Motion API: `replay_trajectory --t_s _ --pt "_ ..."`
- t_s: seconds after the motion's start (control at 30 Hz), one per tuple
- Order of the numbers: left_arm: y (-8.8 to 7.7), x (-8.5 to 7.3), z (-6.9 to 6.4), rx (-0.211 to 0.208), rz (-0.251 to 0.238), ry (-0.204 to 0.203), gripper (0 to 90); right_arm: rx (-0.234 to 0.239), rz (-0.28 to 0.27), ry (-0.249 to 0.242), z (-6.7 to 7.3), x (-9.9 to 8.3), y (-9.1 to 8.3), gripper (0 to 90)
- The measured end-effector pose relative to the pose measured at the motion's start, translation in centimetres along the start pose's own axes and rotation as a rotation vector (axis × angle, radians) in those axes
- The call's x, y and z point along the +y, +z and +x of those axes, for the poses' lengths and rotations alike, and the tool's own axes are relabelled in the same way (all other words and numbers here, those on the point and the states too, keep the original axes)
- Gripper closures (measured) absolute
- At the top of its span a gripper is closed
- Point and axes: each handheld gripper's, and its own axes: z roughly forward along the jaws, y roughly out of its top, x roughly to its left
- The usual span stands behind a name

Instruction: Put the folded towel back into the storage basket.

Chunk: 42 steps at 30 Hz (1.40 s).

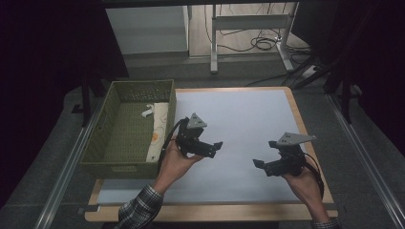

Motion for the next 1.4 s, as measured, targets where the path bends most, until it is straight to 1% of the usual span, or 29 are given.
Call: replay_trajectory --t_s 0.07,0.13,0.2,0.27,0.33,0.43,0.53,0.63,0.83,1.0,1.1,1.13,1.17,1.23,1.33,1.4 --pt "-0.1 -0.6 -0.6 -0.004 -0.002 0.013 1.5 -0.007 -0.004 0.002 -0.1 -0.4 -0.3 5.0" --pt "0.0 -1.4 -1.0 -0.018 -0.002 0.016 1.6 -0.013 -0.002 0.007 -0.2 -1.0 -0.5 4.6" --pt "0.1 -2.3 -1.3 -0.043 -0.003 0.004 1.7 -0.024 0.001 0.008 -0.2 -1.5 -0.7 4.3" --pt "0.2 -3.1 -1.6 -0.048 -0.013 -0.001 1.7 -0.035 0.004 0.011 -0.2 -2.1 -0.7 3.9" --pt "0.3 -3.9 -2.0 -0.054 -0.020 -0.002 2.0 -0.037 0.007 0.015 -0.2 -2.6 -0.7 3.6" --pt "0.6 -5.1 -2.5 -0.062 -0.027 0.004 2.0 -0.049 0.012 0.014 -0.2 -3.3 -0.6 3.5" --pt "1.0 -6.5 -2.8 -0.060 -0.021 0.007 1.8 -0.050 0.010 0.025 -0.2 -4.0 -0.4 3.5" --pt "1.2 -7.5 -3.0 -0.049 -0.022 0.003 1.7 -0.059 0.015 0.030 -0.3 -4.7 0.0 3.5" --pt "2.0 -9.8 -3.4 -0.051 -0.013 -0.020 1.5 -0.075 0.021 0.032 -0.2 -6.1 0.7 3.5" --pt "2.5 -11.7 -3.7 -0.042 -0.015 -0.020 1.1 -0.074 0.021 0.045 -0.1 -7.3 1.2 3.5" --pt "2.7 -12.8 -3.7 -0.034 -0.001 -0.029 1.1 -0.079 0.037 0.043 0.2 -7.9 1.6 3.5" --pt "2.6 -13.0 -3.7 -0.031 0.000 -0.034 1.1 -0.079 0.043 0.039 0.4 -8.0 1.8 3.5" --pt "2.4 -13.1 -3.8 -0.030 -0.010 -0.030 1.2 -0.078 0.051 0.035 0.5 -8.2 1.9 3.5" --pt "2.0 -13.1 -4.0 -0.028 0.008 -0.029 2.1 -0.085 0.069 0.026 0.8 -8.4 2.3 3.5" --pt "1.7 -13.9 -4.4 -0.029 0.033 -0.037 2.4 -0.089 0.086 0.016 1.3 -8.7 2.7 3.5" --pt "1.8 -14.5 -4.7 -0.007 0.068 -0.034 2.4 -0.092 0.100 0.005 1.6 -8.9 3.1 3.5"
